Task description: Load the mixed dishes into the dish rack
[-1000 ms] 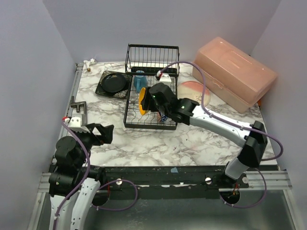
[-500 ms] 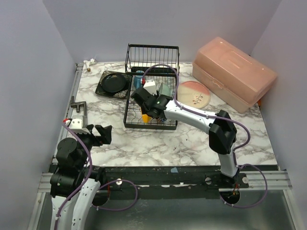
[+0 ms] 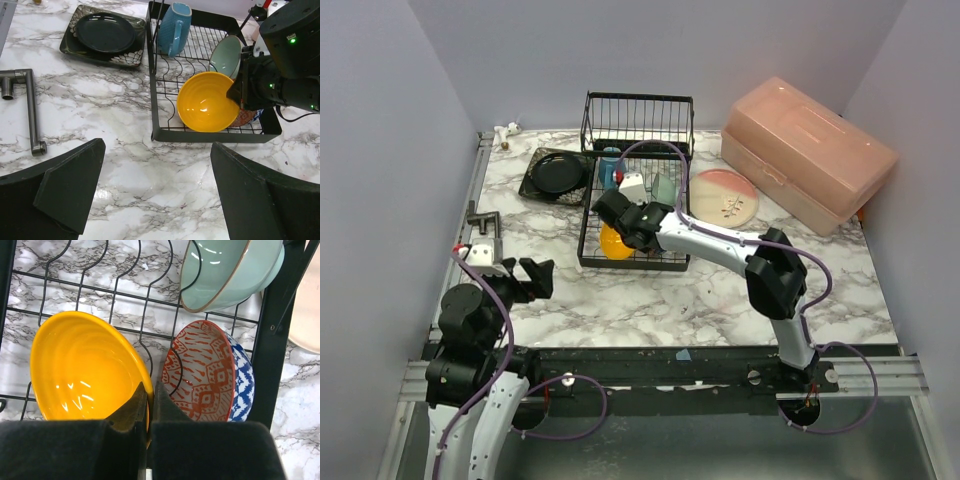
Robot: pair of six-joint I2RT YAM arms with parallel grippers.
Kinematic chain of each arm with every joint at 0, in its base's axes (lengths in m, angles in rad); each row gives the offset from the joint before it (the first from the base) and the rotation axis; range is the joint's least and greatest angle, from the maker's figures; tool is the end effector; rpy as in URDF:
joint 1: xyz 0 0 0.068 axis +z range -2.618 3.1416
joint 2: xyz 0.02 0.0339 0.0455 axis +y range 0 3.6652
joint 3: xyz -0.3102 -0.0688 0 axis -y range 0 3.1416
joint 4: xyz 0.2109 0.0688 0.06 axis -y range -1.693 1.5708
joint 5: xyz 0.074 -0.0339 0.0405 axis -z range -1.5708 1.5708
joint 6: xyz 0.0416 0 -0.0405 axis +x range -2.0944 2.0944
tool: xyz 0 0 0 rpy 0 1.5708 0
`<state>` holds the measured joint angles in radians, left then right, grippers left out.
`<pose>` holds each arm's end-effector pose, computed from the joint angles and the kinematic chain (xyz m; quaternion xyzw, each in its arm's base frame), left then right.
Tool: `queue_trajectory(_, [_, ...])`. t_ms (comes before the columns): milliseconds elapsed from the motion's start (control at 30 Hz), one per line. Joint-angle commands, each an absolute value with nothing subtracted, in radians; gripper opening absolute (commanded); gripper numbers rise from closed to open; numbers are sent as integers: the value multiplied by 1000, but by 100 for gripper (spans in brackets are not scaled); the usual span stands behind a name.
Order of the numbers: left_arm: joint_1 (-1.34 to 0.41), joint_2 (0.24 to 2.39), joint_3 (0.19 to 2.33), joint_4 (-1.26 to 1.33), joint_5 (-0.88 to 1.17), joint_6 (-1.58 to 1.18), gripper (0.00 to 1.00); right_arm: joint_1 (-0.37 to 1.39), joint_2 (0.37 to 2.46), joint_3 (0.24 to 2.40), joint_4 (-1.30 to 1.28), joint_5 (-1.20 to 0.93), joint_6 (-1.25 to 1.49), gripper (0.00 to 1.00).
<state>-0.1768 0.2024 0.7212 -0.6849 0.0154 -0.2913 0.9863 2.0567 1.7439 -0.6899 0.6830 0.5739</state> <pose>-0.0163 0.0023 0.3134 -0.0387 0.7623 -0.1555 0.6270 0.2653 0.3534 0.2904 -0.0933 0.9046 -0.0428 0.4138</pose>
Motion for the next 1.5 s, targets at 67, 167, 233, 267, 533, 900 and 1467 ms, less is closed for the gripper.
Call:
queue_trajectory(67, [-176,259,708,-660,69,-287,96,988,1921,1676,-575,712,573,0])
queue_trajectory(167, [-176,318,727,-654,103,-341,96,988,1842,1622,-494,667,533,0])
queue_trajectory(233, [-176,376,740,-630,179,-412,96,989,1789,1582,-443,616,505,0])
queue_trajectory(267, [-176,411,744,-609,226,-457,96,989,1761,1557,-422,581,493,0])
queue_trajectory(533, [-176,628,725,-380,450,-677,89,989,1614,1441,-359,380,527,0])
queue_trajectory(900, [-178,727,662,-289,505,-747,51,989,1483,1318,-260,176,578,1])
queue_trajectory(1467, [-176,656,565,-205,696,-894,0,987,1394,1245,-261,-43,645,56])
